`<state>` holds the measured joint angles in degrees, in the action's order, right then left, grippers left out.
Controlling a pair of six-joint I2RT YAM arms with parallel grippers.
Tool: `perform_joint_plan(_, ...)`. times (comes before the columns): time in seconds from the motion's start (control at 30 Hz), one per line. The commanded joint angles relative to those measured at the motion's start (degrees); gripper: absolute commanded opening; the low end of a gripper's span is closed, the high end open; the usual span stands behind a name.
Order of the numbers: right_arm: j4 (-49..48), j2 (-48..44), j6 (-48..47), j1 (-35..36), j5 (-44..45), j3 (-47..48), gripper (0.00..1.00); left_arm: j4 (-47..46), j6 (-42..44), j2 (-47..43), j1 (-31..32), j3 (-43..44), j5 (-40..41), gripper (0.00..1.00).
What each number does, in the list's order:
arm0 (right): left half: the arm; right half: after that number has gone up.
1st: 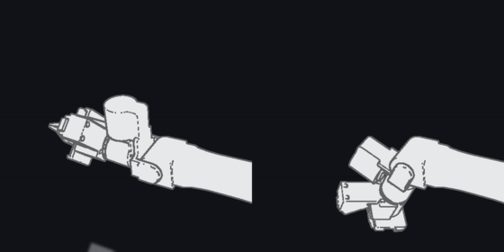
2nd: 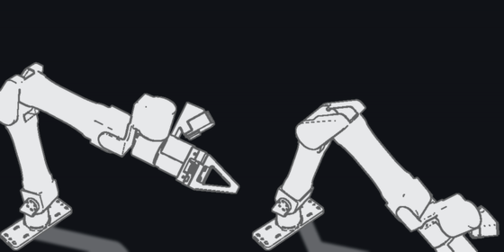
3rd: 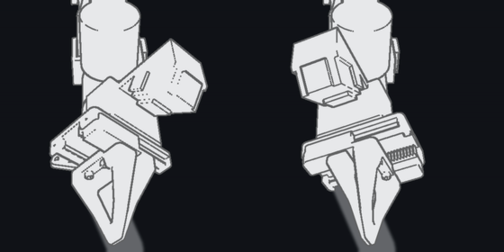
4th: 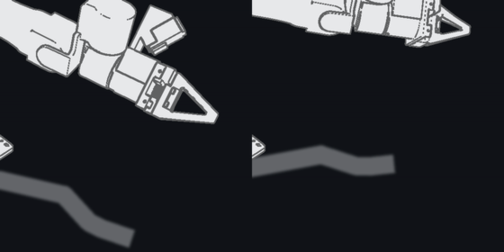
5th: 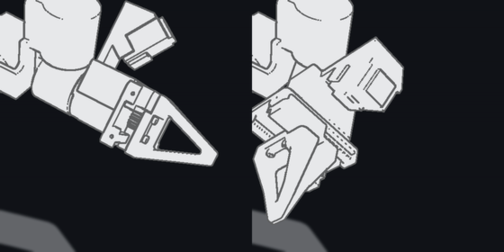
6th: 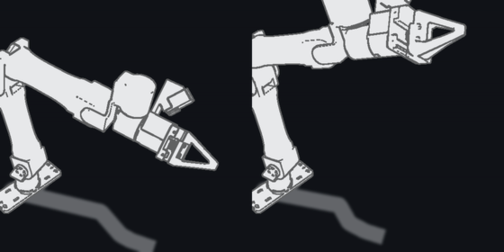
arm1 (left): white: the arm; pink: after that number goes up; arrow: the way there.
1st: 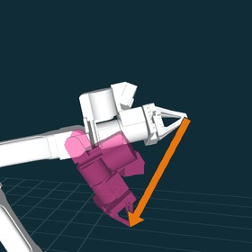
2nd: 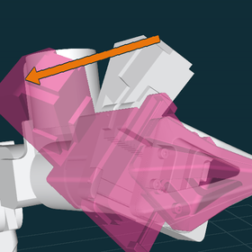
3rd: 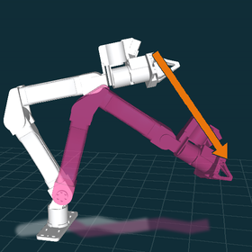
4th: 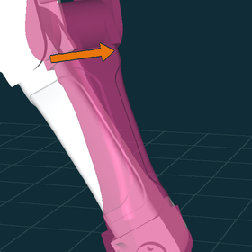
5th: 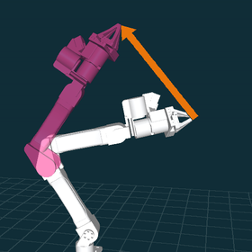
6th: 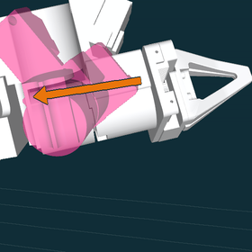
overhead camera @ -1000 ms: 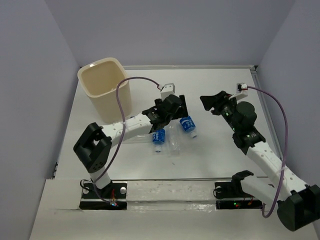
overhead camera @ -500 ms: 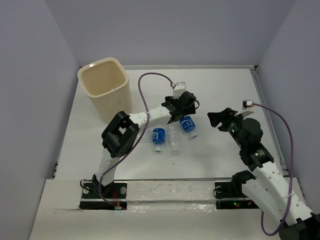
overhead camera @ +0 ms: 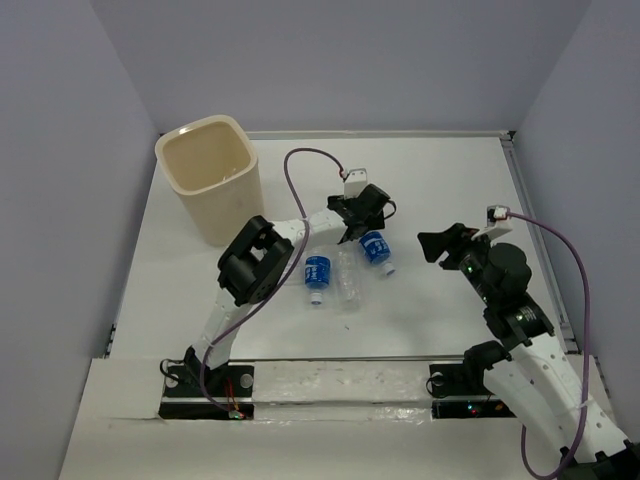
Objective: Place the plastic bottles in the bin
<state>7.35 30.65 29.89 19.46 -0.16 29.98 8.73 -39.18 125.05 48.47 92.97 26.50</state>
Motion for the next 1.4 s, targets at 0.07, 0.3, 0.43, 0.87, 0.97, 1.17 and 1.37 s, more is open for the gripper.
perform_joint_plan(0.07,-0.5,-2.0,-1.1,-0.3,-3.3,-0.5,0.68,-2.7,1.5,1.7,-1.3,4.1,-0.6,0.88)
perform_joint_plan(0.3,-0.5,-1.7,-1.7,-0.3,-5.0,-1.1,0.69,-8.4,2.2,-0.1,-1.5,4.1,-5.6,0.66)
perform_joint_plan(0.43,-0.5,-0.5,-1.9,-0.3,-6.6,-0.9,0.77,-12.3,2.7,-4.5,-1.6,3.7,-6.3,0.61)
perform_joint_plan(0.87,-2.7,1.2,2.5,-0.3,-7.8,-4.2,0.96,-16.0,10.5,-31.5,-11.5,0.7,-0.1,0.61)
perform_joint_plan(0.97,-3.7,3.1,2.3,-0.3,-8.9,-4.3,0.96,-14.3,10.4,-37.4,-20.4,0.2,-3.0,0.60)
perform_joint_plan(1.17,-6.7,4.6,4.2,-0.3,-11.7,-6.4,0.95,-13.6,14.6,-45.9,-37.3,-1.4,2.6,0.58)
perform_joint_plan(1.37,-12.4,8.4,3.9,-0.3,-12.5,-8.6,0.96,-23.8,24.0,-48.1,-44.7,-5.8,14.1,0.55)
